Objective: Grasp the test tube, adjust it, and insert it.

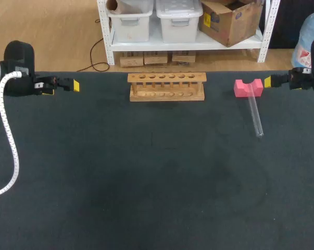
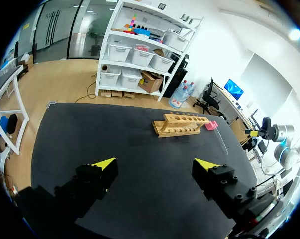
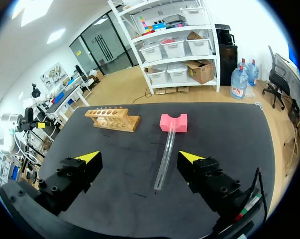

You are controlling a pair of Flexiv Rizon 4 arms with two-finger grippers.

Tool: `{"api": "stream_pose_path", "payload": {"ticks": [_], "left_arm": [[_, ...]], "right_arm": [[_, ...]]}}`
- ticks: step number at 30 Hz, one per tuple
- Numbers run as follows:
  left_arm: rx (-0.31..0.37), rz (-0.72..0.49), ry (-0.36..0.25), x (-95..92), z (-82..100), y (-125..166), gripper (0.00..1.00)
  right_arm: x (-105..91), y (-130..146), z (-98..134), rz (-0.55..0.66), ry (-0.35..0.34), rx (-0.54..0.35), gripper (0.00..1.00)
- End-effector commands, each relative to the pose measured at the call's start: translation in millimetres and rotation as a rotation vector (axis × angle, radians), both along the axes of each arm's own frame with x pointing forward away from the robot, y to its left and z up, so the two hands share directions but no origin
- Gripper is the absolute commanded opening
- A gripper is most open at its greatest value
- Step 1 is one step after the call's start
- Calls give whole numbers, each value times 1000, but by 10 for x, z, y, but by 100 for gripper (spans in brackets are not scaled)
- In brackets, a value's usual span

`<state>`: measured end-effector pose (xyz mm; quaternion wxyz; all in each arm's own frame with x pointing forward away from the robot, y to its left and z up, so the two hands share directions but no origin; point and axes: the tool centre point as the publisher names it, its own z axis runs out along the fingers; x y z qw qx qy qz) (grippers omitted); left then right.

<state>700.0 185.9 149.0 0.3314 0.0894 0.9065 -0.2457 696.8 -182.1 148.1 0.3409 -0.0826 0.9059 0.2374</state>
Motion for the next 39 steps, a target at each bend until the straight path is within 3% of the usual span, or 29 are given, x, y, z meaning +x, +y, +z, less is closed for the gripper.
{"api": "stream_pose_path", "payload": {"ticks": [1,23,29,34,39], "left_arm": [[7,4,6,1,14,-13,100],[7,4,6,1,14,-13,100],[62,-60,-79,430,97,-222,100],[45,-128,-190,588,117,-326,100],[73,-308,-324,700,117,-392,100]], "right_arm": [[-2,-2,0,0,0,-1,100],[-2,-2,0,0,0,-1,100],[-2,-2,0,0,0,-1,100],[-2,-2,0,0,0,-1,100],[-2,-2,0,0,0,-1,100]]}}
